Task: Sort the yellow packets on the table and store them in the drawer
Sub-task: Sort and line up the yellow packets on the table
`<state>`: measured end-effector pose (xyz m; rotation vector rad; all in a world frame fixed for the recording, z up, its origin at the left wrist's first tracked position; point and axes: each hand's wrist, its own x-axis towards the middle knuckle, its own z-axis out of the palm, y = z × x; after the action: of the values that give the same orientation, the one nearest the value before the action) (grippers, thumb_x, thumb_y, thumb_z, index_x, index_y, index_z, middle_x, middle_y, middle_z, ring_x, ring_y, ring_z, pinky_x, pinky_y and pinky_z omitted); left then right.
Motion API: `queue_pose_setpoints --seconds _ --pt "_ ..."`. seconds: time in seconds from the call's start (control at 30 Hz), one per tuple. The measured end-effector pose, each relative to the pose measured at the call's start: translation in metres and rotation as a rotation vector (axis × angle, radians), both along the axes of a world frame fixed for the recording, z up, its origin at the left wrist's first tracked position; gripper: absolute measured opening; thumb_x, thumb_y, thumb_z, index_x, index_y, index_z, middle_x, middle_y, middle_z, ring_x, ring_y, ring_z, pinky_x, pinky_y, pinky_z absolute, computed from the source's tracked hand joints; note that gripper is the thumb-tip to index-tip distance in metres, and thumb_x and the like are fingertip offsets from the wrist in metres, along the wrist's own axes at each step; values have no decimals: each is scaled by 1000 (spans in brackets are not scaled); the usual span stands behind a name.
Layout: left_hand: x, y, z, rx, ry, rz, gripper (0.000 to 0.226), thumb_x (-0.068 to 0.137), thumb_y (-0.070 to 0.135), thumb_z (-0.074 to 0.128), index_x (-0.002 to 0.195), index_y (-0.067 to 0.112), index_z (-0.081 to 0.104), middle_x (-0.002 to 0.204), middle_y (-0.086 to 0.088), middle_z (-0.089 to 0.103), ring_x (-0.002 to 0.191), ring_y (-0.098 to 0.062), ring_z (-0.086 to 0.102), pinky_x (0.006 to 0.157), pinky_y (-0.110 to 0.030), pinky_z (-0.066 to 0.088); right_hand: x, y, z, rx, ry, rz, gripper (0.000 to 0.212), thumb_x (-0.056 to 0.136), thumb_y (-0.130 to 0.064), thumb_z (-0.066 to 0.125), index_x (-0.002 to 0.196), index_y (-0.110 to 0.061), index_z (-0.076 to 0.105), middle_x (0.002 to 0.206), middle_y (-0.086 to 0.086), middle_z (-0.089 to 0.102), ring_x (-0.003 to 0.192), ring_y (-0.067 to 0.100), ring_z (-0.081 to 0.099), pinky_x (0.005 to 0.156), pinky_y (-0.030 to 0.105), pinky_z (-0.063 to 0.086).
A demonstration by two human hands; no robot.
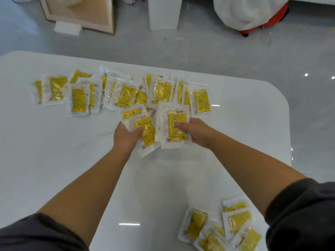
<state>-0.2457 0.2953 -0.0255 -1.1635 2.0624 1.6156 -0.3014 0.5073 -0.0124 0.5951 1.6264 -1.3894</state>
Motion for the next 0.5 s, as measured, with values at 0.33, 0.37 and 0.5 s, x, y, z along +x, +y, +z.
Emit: queue_pose_setpoints --seconds 0.33,0.37,0.5 --pt "-59 -124 -11 -113 36 76 26 92 20 55 117 15 58 113 -7 63 104 -29 62 89 -51 53 -55 -131 -7 95 224 -19 26 87 -27 70 109 -15 63 96 1 67 76 9 63 61 21 49" --pt "-66 -132 -11 -97 59 82 23 91 19 58 114 15 57 111 -7 63 102 -29 63 86 -48 55 -61 -141 -8 102 252 -16 26 87 -28 70 107 -15 62 94 -1 67 76 8 62 61 20 49" --pt "-80 -152 -17 -179 -105 0 37 82 32 72 107 13 51 106 -11 61 90 -29 66 65 -39 58 -72 -162 -21 306 295 134 40 89 -36 64 121 -16 54 111 2 64 96 20 61 80 33 52"
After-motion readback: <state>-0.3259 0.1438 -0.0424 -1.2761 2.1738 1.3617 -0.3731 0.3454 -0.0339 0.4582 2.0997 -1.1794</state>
